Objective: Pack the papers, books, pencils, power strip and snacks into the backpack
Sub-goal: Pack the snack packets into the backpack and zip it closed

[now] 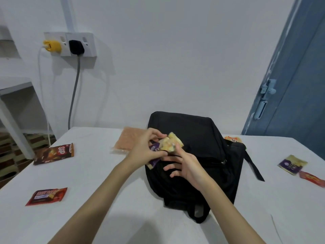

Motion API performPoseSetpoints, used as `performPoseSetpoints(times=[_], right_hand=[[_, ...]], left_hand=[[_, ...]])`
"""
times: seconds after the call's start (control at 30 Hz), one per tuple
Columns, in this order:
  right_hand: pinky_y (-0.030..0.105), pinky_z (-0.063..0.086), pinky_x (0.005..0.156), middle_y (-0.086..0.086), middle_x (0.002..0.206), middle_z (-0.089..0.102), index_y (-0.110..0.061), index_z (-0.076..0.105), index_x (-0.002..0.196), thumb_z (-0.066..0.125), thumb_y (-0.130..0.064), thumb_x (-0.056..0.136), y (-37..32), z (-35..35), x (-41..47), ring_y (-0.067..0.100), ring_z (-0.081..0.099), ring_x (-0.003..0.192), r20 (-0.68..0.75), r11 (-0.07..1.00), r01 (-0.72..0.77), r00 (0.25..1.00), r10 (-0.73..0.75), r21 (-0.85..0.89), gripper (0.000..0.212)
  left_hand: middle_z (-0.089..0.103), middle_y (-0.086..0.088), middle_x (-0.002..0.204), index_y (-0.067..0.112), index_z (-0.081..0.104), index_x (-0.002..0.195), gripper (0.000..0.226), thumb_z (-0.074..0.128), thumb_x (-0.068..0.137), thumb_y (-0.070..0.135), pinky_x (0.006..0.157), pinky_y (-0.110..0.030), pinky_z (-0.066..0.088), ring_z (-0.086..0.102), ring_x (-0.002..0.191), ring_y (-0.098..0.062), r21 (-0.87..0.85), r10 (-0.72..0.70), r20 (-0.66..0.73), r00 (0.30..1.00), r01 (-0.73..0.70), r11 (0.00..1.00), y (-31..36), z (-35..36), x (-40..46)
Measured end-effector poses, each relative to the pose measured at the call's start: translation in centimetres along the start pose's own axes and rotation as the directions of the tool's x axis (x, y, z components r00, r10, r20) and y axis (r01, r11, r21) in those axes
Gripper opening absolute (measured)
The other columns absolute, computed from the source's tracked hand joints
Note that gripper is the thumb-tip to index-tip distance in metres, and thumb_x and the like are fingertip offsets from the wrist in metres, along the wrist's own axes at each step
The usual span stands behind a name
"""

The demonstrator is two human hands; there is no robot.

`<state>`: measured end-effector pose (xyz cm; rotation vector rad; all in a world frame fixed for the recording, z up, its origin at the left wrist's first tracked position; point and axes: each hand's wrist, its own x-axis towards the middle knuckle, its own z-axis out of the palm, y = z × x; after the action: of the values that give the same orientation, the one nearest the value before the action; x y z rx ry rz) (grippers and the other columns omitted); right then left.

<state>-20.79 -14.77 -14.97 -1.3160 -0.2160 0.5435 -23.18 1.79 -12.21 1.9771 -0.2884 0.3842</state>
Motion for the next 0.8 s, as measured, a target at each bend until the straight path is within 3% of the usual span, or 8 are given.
performPoseSetpoints(times=[0.13, 0.23, 0.3, 0.43, 0.53, 0.6, 0.7, 0.8], right_hand=[[0.025, 0.049, 0.047, 0.012, 0.082, 0.07, 0.001, 0.063, 0.108, 0.065, -0.034, 0.081, -0.1, -1.8, -0.5, 0.021, 0.065, 0.066, -0.156, 0.997, 0.077, 0.985, -0.072, 0.029, 0.044], [0.023, 0.044, 0.042, 0.011, 0.074, 0.068, 0.002, 0.063, 0.099, 0.061, -0.017, 0.089, -0.2, -4.5, -1.1, 0.016, 0.061, 0.054, -0.363, 0.993, 0.091, 0.93, -0.06, 0.069, 0.022], [0.02, 0.037, 0.038, 0.008, 0.065, 0.062, -0.002, 0.06, 0.088, 0.058, -0.013, 0.09, -0.2, -6.5, -1.7, 0.013, 0.051, 0.045, -0.43, 0.99, 0.084, 0.902, -0.03, 0.109, 0.012], [0.017, 0.027, 0.032, 0.001, 0.051, 0.055, -0.007, 0.049, 0.081, 0.054, -0.006, 0.089, 0.0, -8.8, -2.9, 0.009, 0.039, 0.036, -0.398, 0.982, -0.067, 0.908, 0.132, 0.174, 0.009], [0.014, 0.025, 0.029, 0.0, 0.049, 0.053, -0.01, 0.045, 0.079, 0.052, -0.006, 0.089, 0.1, -8.9, -3.3, 0.006, 0.037, 0.033, -0.319, 0.961, -0.241, 0.908, 0.272, 0.134, 0.012], [0.013, 0.023, 0.029, -0.001, 0.049, 0.052, -0.011, 0.042, 0.078, 0.051, -0.007, 0.089, 0.0, -8.5, -3.5, 0.005, 0.034, 0.033, -0.259, 0.94, -0.334, 0.904, 0.34, 0.067, 0.015], [0.013, 0.026, 0.029, 0.0, 0.049, 0.055, -0.01, 0.043, 0.078, 0.049, -0.005, 0.09, -0.2, -7.4, -3.3, 0.005, 0.04, 0.032, -0.214, 0.917, -0.398, 0.895, 0.391, 0.011, 0.014], [0.018, 0.047, 0.036, 0.012, 0.065, 0.062, -0.004, 0.05, 0.082, 0.043, 0.002, 0.093, -0.7, -6.0, -1.5, 0.015, 0.06, 0.043, -0.203, 0.918, -0.309, 0.91, 0.362, 0.249, 0.014]], left_hand=[[0.059, 0.017, 0.104, 0.033, 0.049, 0.099, 0.051, 0.085, 0.063, 0.024, 0.081, -0.016, 0.046, 0.055, 0.092, 0.001, 0.183, 0.025, 0.192, 0.981, -0.061, 0.981, -0.1, 2.7, 0.9], [0.054, 0.021, 0.092, 0.027, 0.053, 0.095, 0.034, 0.078, 0.072, 0.028, 0.073, -0.01, 0.041, 0.05, 0.085, 0.004, 0.228, 0.046, 0.11, 0.993, -0.07, 0.971, -0.3, 3.2, 1.6], [0.051, 0.015, 0.091, 0.023, 0.055, 0.093, 0.024, 0.073, 0.078, 0.025, 0.076, -0.013, 0.039, 0.046, 0.087, -0.003, 0.395, 0.077, 0.11, 0.991, -0.115, 0.912, -1.2, 3.0, 2.2], [0.049, 0.004, 0.1, 0.015, 0.063, 0.1, 0.023, 0.07, 0.081, 0.024, 0.08, -0.014, 0.029, 0.04, 0.097, -0.011, 0.635, -0.034, 0.311, 0.95, -0.181, 0.751, -3.4, 3.1, 2.9], [0.054, -0.001, 0.101, 0.012, 0.065, 0.096, 0.014, 0.062, 0.087, 0.022, 0.084, -0.021, 0.034, 0.047, 0.101, -0.016, 0.694, -0.055, 0.338, 0.939, -0.209, 0.688, -4.0, 3.6, 3.2], [0.055, -0.005, 0.101, 0.009, 0.061, 0.094, 0.011, 0.054, 0.092, 0.017, 0.084, -0.023, 0.036, 0.049, 0.099, -0.02, 0.707, -0.033, 0.312, 0.949, -0.209, 0.675, -4.3, 4.0, 3.4], [0.048, -0.005, 0.09, 0.012, 0.046, 0.085, 0.011, 0.045, 0.096, 0.009, 0.073, -0.019, 0.031, 0.05, 0.086, -0.021, 0.583, 0.022, 0.13, 0.991, -0.095, 0.807, -4.2, 4.4, 3.3], [0.048, -0.005, 0.087, 0.006, 0.048, 0.086, 0.01, 0.044, 0.095, 0.005, 0.069, -0.014, 0.034, 0.048, 0.078, -0.018, 0.446, 0.155, -0.054, 0.986, -0.115, 0.887, -3.0, 4.6, 3.1]])
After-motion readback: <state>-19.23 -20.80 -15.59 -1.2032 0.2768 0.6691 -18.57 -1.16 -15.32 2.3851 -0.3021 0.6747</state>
